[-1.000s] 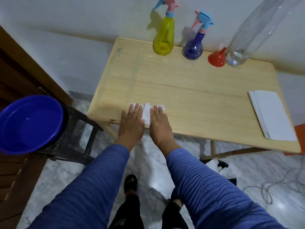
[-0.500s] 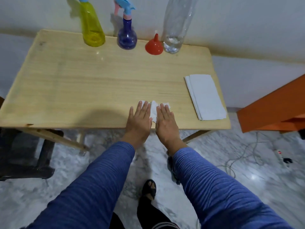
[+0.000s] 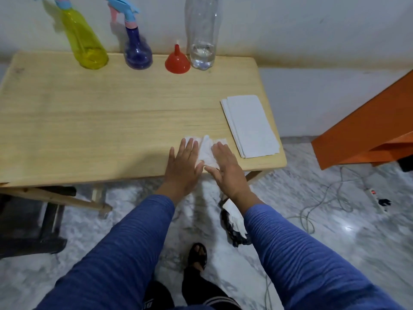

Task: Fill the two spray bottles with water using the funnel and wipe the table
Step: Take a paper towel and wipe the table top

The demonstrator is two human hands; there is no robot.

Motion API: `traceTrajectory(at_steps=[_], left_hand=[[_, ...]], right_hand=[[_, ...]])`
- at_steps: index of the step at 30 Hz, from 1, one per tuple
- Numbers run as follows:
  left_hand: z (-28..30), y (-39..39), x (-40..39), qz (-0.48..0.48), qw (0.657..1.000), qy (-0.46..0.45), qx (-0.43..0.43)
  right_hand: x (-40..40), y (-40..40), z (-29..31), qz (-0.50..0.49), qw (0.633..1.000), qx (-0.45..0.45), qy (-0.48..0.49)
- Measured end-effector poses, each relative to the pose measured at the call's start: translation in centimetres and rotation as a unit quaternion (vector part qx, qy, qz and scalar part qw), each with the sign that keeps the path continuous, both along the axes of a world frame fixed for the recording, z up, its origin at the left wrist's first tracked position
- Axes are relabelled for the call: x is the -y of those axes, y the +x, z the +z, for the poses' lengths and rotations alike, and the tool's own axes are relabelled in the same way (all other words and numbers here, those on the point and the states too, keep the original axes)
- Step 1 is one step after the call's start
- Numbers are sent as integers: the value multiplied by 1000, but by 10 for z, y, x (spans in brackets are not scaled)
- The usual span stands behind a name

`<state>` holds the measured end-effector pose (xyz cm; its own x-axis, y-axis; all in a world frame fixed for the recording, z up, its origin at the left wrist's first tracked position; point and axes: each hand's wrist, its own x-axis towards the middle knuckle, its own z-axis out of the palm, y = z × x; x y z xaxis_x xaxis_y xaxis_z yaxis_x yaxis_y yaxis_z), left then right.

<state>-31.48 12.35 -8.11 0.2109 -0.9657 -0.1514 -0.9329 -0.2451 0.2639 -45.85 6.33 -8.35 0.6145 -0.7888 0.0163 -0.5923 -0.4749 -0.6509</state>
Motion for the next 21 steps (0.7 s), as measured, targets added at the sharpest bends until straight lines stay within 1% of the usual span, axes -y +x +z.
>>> traceTrajectory(at_steps=[4,8,10,12,14,15,18,21], left_hand=[[-8,8,-14,-34,999,-20,-15],[-8,15,-23,-63,991,-114,-34],[-6,18,-24,-77,986,-149,-25],[-4,21,-30,-91,973,-211,-34],[0,24,-39,-88,962,-252,-60],[3,25,-43,-79,963,-247,-71],[23,24,-49,-54,976,-192,-82],[51,16,-49,-24,969,-187,-160]], right_hand=[[-7,-8,-4,-1,999,30,-28],[-18,-3,-10,-48,993,38,-98],[-27,-2,-8,-82,989,41,-116],[-35,-3,0,-105,985,42,-129],[-43,-4,12,-130,985,44,-100],[-48,-4,19,-148,986,45,-67],[-61,-8,38,-217,974,59,20],[-73,-16,60,-272,954,111,59]])
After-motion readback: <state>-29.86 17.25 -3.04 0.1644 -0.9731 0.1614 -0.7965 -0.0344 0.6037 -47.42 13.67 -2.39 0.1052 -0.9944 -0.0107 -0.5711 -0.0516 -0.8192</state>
